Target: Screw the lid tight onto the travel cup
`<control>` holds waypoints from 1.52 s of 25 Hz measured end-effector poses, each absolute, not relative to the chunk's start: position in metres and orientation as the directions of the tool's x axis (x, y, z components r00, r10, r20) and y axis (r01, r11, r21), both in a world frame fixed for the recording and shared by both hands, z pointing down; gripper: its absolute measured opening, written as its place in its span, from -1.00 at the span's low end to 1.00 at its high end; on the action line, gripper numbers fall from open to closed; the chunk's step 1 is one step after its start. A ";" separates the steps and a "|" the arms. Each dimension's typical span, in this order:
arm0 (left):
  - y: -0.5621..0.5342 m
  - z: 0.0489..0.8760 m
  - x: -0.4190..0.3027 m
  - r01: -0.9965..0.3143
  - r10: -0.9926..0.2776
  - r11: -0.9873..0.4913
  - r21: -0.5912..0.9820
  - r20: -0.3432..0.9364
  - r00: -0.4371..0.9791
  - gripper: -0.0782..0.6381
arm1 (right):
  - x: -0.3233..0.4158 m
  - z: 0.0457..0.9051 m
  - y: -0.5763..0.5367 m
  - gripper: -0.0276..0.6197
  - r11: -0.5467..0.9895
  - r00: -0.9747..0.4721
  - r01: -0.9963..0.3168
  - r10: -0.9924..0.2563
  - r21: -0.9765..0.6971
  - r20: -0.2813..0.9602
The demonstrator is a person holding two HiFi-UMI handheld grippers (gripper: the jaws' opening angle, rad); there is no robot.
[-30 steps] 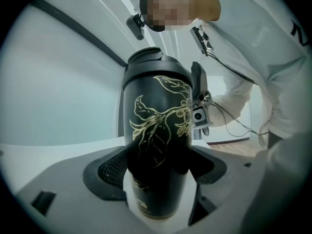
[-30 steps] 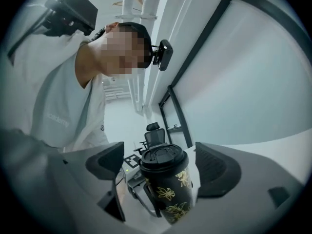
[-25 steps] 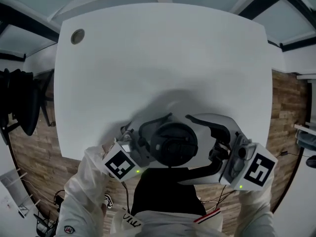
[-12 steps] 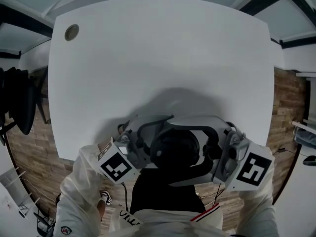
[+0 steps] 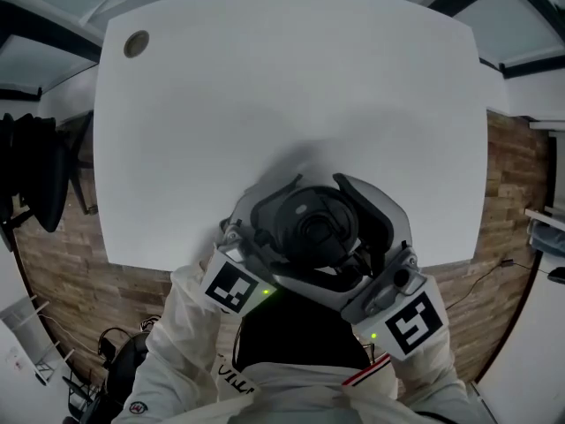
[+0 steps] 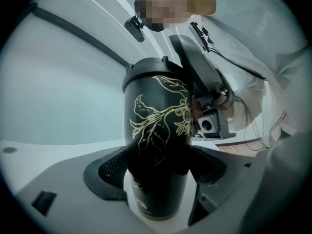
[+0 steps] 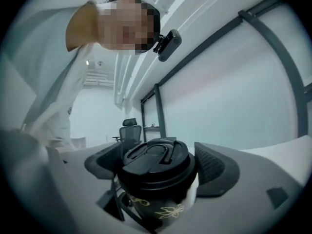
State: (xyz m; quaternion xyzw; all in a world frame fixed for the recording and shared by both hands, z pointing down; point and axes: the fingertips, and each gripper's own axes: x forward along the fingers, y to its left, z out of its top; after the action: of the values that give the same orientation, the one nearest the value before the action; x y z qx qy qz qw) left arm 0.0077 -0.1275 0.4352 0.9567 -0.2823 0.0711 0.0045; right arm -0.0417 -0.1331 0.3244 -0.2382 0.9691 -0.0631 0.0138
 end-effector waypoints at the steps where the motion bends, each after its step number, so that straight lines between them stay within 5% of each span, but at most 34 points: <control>1: -0.126 0.435 0.006 -0.568 -0.567 -0.822 -0.031 0.141 0.812 0.29 | -0.041 0.324 -0.133 0.51 0.846 -0.854 -0.517 -0.520 -0.131 0.005; 6: -0.121 0.436 0.002 -0.666 -0.662 -0.745 -0.027 0.150 0.735 0.29 | -0.038 0.326 -0.131 0.51 0.683 -0.690 -0.719 -0.723 -0.132 0.021; 11: -0.121 0.431 0.003 -0.658 -0.654 -0.753 -0.030 0.147 0.742 0.29 | -0.034 0.322 -0.126 0.51 0.697 -0.706 -0.694 -0.708 -0.181 -0.014; 15: -0.120 0.432 0.004 -0.602 -0.599 -0.798 -0.027 0.143 0.788 0.29 | -0.031 0.311 -0.121 0.51 0.816 -0.823 -0.537 -0.562 -0.213 -0.080; 20: -0.115 0.435 0.006 -0.452 -0.451 -0.891 -0.026 0.138 0.882 0.29 | -0.036 0.325 -0.108 0.51 0.968 -0.976 -0.217 -0.218 -0.128 0.007; 30: -0.104 0.438 0.005 -0.132 -0.130 -0.991 0.003 0.146 0.981 0.29 | -0.059 0.329 -0.097 0.51 0.959 -0.954 0.268 0.277 -0.093 0.111; 34: -0.102 0.440 0.003 -0.077 -0.075 -0.997 0.005 0.155 0.985 0.29 | -0.065 0.333 -0.089 0.51 0.932 -0.920 0.356 0.363 -0.074 0.146; 38: -0.101 0.440 0.002 -0.095 -0.093 -0.996 0.000 0.155 0.983 0.29 | -0.067 0.331 -0.090 0.51 0.946 -0.937 0.318 0.323 -0.054 0.133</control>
State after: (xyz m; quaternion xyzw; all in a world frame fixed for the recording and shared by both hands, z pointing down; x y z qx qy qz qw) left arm 0.0017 -0.1012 0.4401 0.9958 -0.0472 0.0778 0.0039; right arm -0.0673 -0.0899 0.3313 0.1629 0.9840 -0.0157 -0.0701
